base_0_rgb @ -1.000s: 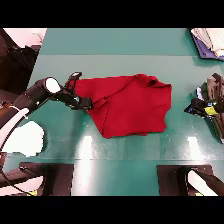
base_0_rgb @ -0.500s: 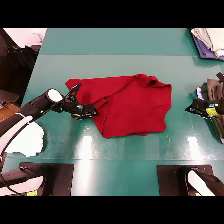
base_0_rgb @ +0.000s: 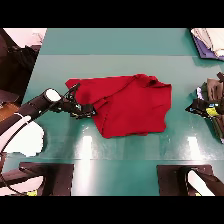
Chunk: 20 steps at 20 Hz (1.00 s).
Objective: Fold the shirts.
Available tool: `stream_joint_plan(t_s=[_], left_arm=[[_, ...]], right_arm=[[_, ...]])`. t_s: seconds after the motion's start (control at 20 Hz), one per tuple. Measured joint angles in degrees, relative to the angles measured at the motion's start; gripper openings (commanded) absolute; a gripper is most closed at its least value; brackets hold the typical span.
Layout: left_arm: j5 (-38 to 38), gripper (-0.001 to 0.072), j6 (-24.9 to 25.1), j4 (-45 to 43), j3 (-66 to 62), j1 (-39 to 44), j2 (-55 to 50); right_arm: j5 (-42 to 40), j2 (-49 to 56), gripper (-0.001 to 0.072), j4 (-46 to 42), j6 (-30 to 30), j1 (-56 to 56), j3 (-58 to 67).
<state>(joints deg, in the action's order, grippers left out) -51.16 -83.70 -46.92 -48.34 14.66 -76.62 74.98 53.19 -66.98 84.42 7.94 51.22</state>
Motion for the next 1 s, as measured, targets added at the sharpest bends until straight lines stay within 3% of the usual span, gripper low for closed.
stream_joint_plan(t_s=[1.0], left_arm=[[2.51, 0.0545, -0.17, 1.77, -4.63, -1.18, -2.27]], right_arm=[[-0.42, 0.00, 0.0180, -0.02, 0.00, 0.00, 0.00]])
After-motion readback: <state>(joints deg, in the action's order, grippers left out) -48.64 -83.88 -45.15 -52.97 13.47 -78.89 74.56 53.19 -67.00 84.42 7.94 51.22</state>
